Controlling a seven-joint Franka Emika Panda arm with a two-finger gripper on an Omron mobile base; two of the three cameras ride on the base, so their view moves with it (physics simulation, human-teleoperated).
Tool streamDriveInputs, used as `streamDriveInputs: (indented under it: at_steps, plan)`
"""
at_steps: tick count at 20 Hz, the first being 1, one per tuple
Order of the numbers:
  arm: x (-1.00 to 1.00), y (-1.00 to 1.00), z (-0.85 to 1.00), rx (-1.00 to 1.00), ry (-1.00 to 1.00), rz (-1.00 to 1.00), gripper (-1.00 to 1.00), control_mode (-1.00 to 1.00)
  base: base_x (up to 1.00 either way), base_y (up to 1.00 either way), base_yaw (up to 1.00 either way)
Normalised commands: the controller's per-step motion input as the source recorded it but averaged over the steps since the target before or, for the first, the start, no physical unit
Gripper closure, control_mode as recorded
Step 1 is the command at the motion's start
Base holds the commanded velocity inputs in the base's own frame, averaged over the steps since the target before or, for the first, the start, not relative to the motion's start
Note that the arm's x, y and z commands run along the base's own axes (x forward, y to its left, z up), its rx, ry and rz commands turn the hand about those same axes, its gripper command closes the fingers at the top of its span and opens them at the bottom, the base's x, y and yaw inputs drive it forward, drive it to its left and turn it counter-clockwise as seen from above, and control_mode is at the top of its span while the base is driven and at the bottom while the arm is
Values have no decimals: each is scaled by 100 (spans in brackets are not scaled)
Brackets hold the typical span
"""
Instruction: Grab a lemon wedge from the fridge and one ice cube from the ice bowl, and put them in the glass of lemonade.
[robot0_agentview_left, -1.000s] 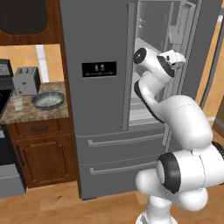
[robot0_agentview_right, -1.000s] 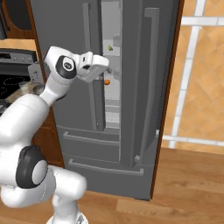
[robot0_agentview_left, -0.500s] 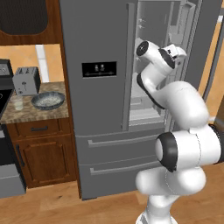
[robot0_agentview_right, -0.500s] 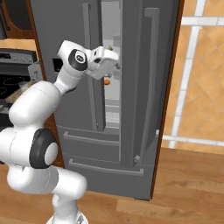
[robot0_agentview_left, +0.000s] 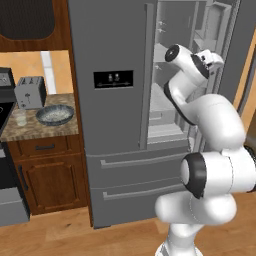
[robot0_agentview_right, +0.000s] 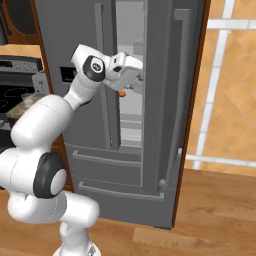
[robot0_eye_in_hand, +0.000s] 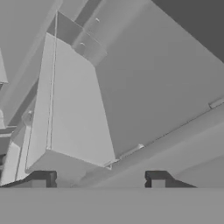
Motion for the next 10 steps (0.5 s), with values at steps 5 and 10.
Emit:
streamDriveInputs:
  at_steps: [5, 10]
  plan:
    - [0, -75, 0, 0, 0, -4, -100, -100, 0, 0, 0]
    - [0, -86, -1, 0, 0, -7, -100, -100, 0, 0, 0]
